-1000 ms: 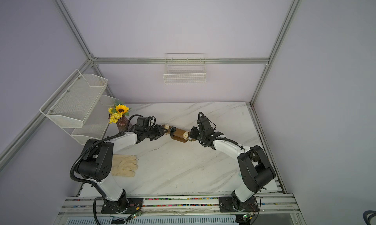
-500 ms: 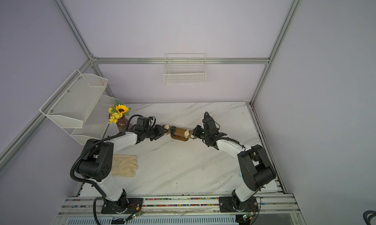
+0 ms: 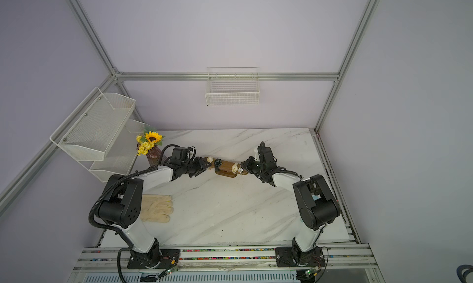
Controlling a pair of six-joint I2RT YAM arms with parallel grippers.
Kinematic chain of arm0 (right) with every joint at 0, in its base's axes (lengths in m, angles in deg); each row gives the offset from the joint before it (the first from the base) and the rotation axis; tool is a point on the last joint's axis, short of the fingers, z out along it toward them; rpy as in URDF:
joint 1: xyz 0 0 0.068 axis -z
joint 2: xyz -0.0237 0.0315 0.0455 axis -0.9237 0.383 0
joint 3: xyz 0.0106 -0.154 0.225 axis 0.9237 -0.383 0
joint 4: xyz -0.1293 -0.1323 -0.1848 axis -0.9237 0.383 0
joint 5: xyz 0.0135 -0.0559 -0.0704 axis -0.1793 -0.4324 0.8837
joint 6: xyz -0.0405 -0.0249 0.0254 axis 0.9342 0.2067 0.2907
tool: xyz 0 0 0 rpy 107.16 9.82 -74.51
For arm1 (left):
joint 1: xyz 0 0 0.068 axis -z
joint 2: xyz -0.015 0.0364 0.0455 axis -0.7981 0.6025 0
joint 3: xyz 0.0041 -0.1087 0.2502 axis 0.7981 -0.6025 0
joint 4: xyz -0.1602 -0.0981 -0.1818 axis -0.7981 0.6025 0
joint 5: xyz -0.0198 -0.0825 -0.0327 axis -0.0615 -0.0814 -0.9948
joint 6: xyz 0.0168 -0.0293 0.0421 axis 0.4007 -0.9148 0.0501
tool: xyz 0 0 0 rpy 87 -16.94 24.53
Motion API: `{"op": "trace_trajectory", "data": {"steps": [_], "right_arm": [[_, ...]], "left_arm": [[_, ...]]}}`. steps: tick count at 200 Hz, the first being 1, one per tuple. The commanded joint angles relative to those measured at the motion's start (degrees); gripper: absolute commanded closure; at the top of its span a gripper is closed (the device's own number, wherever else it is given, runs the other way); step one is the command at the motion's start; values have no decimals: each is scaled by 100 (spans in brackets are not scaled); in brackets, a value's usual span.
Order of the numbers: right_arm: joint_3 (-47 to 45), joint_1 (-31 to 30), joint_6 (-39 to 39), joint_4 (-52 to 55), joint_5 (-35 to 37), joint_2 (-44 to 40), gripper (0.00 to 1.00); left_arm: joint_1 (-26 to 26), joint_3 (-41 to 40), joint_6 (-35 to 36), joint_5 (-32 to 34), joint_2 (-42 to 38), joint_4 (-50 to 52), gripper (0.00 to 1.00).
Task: Place watch on stand
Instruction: Adjust the watch on the stand.
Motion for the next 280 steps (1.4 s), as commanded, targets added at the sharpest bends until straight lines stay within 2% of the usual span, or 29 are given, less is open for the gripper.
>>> {"op": "trace_trajectory", "data": {"steps": [1, 129, 140, 198, 217, 244, 252, 254, 256, 258, 263, 265, 267, 270, 280], "right_arm": [[-106, 72, -118, -110, 4, -8, 100], [-217, 217, -257, -375, 19, 44, 100], [-256, 217, -261, -376, 31, 31, 96], [-249, 226, 26, 48, 424, -409, 94], [-82, 224, 454, 715, 742, -780, 85], [125, 230, 964, 1586, 1136, -1362, 70], [162, 227, 1118, 1812, 1267, -1542, 56], [167, 226, 1162, 1866, 1294, -1585, 53], [175, 224, 1193, 1899, 1316, -1631, 50], [186, 224, 1219, 1956, 1352, -1686, 47], [188, 224, 1316, 2059, 1430, -1808, 33], [196, 224, 1348, 2093, 1462, -1860, 15], [204, 223, 1380, 2147, 1503, -1902, 6], [207, 227, 1419, 2215, 1552, -1929, 3], [232, 230, 1501, 2420, 1701, -2204, 3]], "left_arm": [[-44, 12, -38, -34, 63, -150, 53], [-42, -32, -37, -8, 24, -150, 53], [-37, -34, -40, -8, 24, -154, 53], [-40, -63, -34, 6, -42, -154, 53], [-40, -102, 6, 92, -224, -148, 52], [-17, -98, 206, 312, -687, 116, 38], [8, -86, 296, 440, -867, 273, 24], [11, -81, 316, 468, -916, 319, 17], [19, -77, 338, 498, -965, 356, 5], [21, -77, 362, 520, -1008, 390, 1], [42, -76, 418, 596, -1134, 453, 0], [46, -76, 437, 633, -1189, 480, 0], [52, -76, 454, 664, -1238, 507, 0], [61, -76, 482, 713, -1300, 545, 0], [87, -84, 582, 844, -1569, 623, 0]]}}
